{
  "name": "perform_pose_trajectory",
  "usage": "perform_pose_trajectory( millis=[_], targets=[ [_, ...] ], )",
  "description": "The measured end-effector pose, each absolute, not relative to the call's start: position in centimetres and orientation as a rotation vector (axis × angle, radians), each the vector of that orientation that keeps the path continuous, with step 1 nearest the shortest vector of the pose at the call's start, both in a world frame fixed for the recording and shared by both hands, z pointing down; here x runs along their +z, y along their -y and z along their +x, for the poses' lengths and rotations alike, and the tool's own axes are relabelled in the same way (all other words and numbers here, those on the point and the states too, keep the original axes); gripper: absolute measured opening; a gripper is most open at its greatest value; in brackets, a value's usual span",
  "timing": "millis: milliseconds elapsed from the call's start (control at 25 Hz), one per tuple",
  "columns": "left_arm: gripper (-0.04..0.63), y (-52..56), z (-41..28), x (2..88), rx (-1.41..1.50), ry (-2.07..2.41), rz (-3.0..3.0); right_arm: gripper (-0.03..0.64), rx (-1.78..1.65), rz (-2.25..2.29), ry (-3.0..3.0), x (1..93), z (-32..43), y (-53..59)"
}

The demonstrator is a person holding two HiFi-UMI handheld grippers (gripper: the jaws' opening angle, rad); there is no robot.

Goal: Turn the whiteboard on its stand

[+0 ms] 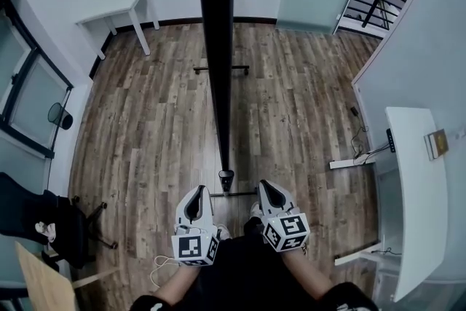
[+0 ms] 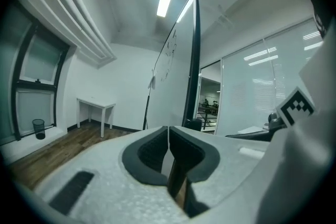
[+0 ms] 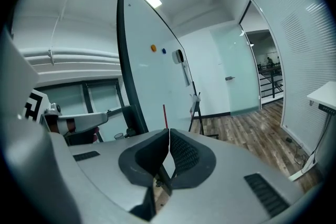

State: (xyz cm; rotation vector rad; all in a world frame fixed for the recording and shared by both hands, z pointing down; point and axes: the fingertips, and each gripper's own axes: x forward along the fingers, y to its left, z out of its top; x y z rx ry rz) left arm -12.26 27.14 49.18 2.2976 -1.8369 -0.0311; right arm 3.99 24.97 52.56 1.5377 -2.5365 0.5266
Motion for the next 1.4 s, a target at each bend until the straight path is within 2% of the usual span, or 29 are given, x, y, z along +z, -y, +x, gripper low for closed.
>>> perform_pose_trajectory(
  millis=[1400],
  targets=[
    [0.021,-27.2,-13.4,50.0,0.012,1.813,2.32,0.012,0.476,1.579,2.55,51.6,2.7,-25.3]
  ],
)
